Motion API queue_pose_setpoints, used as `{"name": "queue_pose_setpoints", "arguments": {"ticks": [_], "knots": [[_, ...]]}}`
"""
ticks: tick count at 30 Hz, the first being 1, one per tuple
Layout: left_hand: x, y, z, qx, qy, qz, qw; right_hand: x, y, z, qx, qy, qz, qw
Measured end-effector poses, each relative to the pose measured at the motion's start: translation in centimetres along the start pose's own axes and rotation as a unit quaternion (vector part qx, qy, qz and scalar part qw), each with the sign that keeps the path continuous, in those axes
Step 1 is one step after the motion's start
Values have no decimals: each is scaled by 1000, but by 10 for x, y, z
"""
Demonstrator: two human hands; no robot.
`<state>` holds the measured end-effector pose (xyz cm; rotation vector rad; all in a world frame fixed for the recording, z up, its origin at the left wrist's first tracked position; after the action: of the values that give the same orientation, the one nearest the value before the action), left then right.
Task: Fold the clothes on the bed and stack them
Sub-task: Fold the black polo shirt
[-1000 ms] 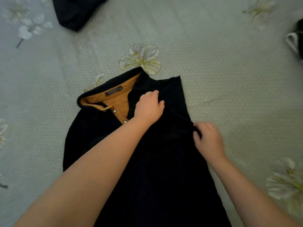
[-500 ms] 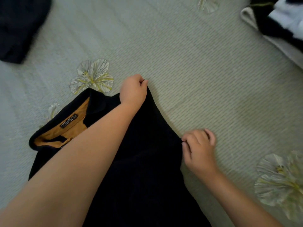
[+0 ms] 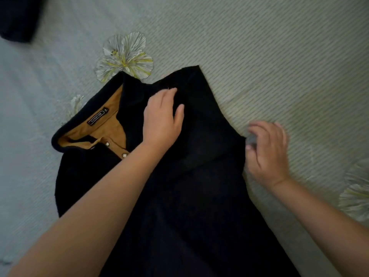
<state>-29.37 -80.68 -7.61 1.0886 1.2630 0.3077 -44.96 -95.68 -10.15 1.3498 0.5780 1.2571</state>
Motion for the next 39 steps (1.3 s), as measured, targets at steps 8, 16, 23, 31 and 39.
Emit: {"name": "queue_pose_setpoints", "arguments": {"ticks": [8, 16, 23, 31, 39], "knots": [[58, 50, -137, -65, 142, 42, 987, 40, 14, -1, 7, 121, -12, 993], [107, 63, -259, -164, 415, -56, 893, 180, -21, 2, 151, 349, -22, 925], [136, 99, -268, -277, 369, -325, 825, 200, -54, 32, 278, 343, -199, 875], [198, 121, -269, -260, 417, -587, 643, 215, -48, 76, 290, 209, -203, 912], [193, 119, -292, -393, 403, -290, 774, 228, -41, -9, 217, 385, -170, 881]]}}
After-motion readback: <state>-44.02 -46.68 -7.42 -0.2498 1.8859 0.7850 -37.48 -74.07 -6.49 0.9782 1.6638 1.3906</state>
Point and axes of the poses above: each hand's wrist, its own z-axis towards the middle knuckle, its own y-axis out of the back of the hand, x = y × z, the point moved 5 cm from there along z, towards the middle knuckle, and after that the axes turned 15 degrees about -z, right-handed, at the moved point
